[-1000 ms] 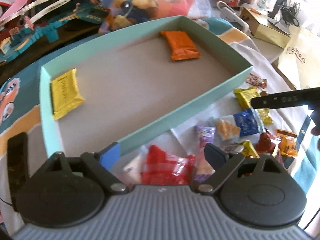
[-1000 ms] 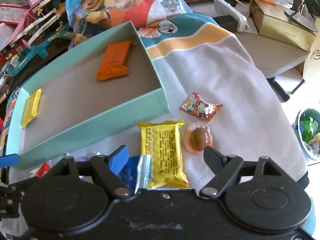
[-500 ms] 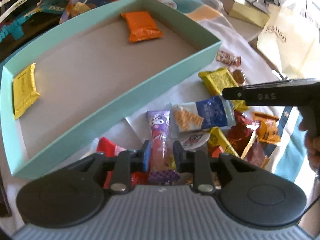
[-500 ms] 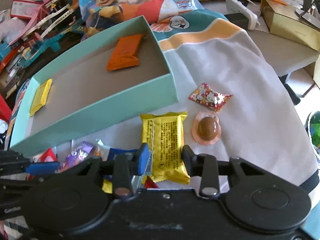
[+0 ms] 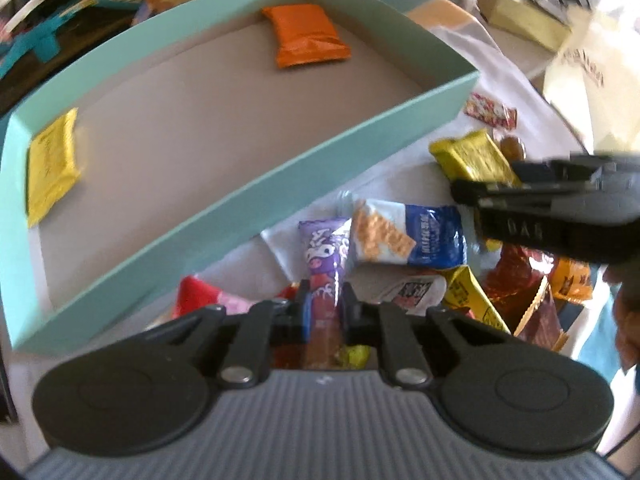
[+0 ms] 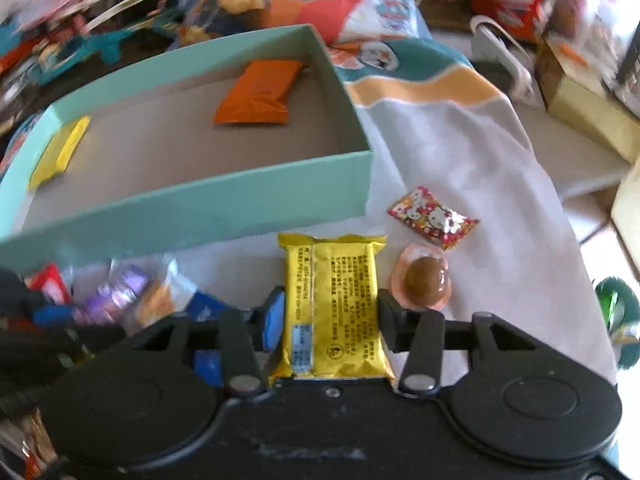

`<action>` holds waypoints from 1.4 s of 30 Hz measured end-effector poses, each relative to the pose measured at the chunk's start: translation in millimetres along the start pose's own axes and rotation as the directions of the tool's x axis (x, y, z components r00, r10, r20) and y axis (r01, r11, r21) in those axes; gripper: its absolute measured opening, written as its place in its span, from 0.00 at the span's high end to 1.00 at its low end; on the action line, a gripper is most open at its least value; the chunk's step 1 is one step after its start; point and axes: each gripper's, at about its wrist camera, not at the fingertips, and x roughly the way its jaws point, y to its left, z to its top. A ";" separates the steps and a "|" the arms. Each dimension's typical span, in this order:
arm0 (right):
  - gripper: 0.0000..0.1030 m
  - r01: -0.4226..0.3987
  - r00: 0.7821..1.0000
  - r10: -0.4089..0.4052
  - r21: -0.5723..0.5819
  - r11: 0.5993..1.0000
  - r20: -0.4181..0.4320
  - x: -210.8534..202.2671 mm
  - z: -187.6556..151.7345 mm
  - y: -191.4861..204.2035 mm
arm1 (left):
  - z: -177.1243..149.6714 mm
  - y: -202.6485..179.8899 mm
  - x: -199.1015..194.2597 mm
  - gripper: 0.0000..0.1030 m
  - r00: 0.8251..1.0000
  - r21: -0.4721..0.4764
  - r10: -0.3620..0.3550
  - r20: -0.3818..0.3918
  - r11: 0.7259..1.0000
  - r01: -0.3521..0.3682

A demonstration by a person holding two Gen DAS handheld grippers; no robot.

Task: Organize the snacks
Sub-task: 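Place the yellow bar in the tray with the right gripper while the left places the purple stick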

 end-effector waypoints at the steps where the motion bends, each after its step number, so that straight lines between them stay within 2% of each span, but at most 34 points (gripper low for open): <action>1: 0.55 -0.013 1.000 0.013 0.012 1.000 0.003 -2.3 -2.2 -2.0 | -2.8 3.9 -4.3 0.88 1.000 -0.021 -0.010 0.008 1.000 0.010; 5: 0.55 -0.048 0.999 0.047 0.076 0.996 0.005 -12.0 -3.8 -15.6 | -11.6 15.7 -24.2 0.88 0.998 -0.090 -0.044 0.047 0.995 0.048; 11: 0.55 -0.072 0.996 0.067 0.079 0.994 0.064 -46.9 6.1 -26.5 | -21.0 37.8 -63.0 0.88 0.989 -0.168 -0.049 0.142 0.983 0.073; 15: 0.55 -0.122 0.989 0.113 0.097 0.988 0.095 -66.0 22.9 -29.8 | -22.1 66.6 -89.3 0.88 0.977 -0.240 -0.009 0.211 0.969 0.061; 19: 0.55 -0.174 0.976 0.164 0.062 0.983 0.140 -75.2 56.6 -19.8 | -16.4 105.9 -107.2 0.88 0.965 -0.317 0.075 0.252 0.948 0.010; 25: 0.55 -0.175 0.975 0.172 0.009 0.984 0.144 -50.2 109.1 1.0 | -1.4 162.4 -105.4 0.88 0.953 -0.404 0.174 0.249 0.913 -0.061; 29: 0.55 -0.140 0.985 0.139 -0.004 0.990 0.106 -18.0 118.8 11.4 | 8.6 179.4 -84.6 0.88 0.958 -0.423 0.183 0.221 0.903 -0.075; 35: 0.55 -0.131 0.990 0.130 0.011 0.991 0.060 15.6 117.6 6.3 | 19.9 182.6 -54.9 0.87 0.964 -0.410 0.186 0.192 0.907 -0.093; 36: 0.53 -0.138 0.989 0.137 0.012 0.990 0.055 20.3 117.9 5.7 | 21.0 182.8 -52.0 0.85 0.964 -0.408 0.188 0.188 0.908 -0.097; 37: 0.52 -0.147 0.988 0.146 0.013 0.989 0.051 23.0 118.1 5.2 | 21.7 182.0 -49.7 0.77 0.963 -0.407 0.196 0.185 0.907 -0.106; 38: 0.44 -0.152 0.987 0.151 0.017 0.988 0.049 26.7 118.7 5.6 | 22.0 180.5 -48.6 0.66 0.961 -0.404 0.203 0.187 0.908 -0.113; 39: 0.26 -0.163 0.986 0.162 0.025 0.986 0.045 28.6 118.8 5.2 | 21.8 179.0 -49.2 0.38 0.960 -0.405 0.208 0.189 0.907 -0.117; 41: 0.07 -0.179 0.982 0.177 0.036 0.983 0.059 26.8 118.9 4.8 | 19.1 175.5 -52.9 0.23 0.959 -0.409 0.179 0.218 0.909 -0.077; 42: 0.00 -0.193 0.979 0.189 0.042 0.980 0.071 23.9 118.2 5.1 | 18.3 173.8 -54.6 0.12 0.956 -0.410 0.189 0.224 0.908 -0.083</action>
